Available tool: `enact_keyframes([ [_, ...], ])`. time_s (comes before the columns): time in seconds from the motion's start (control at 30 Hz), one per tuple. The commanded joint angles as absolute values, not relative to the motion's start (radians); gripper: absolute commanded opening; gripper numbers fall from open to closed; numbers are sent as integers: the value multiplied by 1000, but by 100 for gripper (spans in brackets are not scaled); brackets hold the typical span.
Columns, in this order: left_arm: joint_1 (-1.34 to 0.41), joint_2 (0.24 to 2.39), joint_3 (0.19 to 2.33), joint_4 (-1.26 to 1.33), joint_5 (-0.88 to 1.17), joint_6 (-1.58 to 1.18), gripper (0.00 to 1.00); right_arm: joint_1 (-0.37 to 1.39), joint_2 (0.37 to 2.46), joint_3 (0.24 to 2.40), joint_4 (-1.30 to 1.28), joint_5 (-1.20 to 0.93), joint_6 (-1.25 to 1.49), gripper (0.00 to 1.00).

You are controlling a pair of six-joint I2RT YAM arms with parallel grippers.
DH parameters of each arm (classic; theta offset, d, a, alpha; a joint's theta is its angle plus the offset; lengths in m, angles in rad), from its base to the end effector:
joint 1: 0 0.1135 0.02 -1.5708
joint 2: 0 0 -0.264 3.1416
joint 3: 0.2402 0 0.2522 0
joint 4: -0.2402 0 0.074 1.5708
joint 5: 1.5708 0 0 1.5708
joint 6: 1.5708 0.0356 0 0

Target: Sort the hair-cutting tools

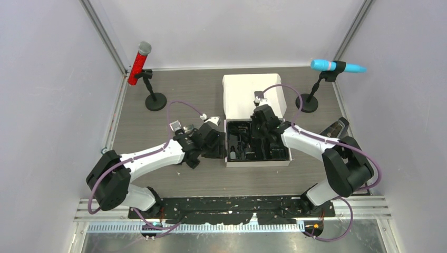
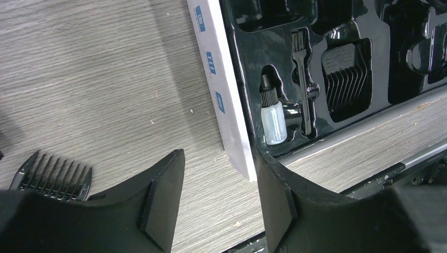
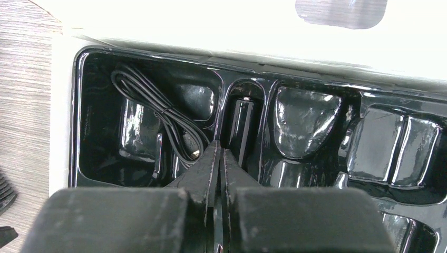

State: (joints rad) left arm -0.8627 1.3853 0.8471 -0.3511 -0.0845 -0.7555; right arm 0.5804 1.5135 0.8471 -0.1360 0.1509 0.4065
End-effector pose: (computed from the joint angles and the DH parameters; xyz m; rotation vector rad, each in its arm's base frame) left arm 0.1853 -0.2118 0.2139 0.0985 2.5501 -0.5803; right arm 0.2625 0.1657 0.1943 -0.1342 2.3779 0.2974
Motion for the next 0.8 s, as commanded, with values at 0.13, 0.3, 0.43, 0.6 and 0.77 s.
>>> enact_keyframes([
  [0.13, -806, 1297, 864, -403, -138, -759, 57, 581, 1310, 773, -71, 110, 380, 15],
  [0.3, -726, 1252, 847, -486, -206, -767, 59, 582, 1115, 681, 68, 72, 344, 54],
  [0.43, -659, 1227, 827, -536, -256, -780, 62, 583, 1011, 603, 155, 40, 325, 79],
  [0.6, -575, 1218, 806, -567, -311, -788, 66, 582, 956, 547, 231, -14, 320, 86],
  [0.77, -486, 1264, 790, -547, -301, -792, 68, 583, 963, 545, 244, -36, 330, 86],
])
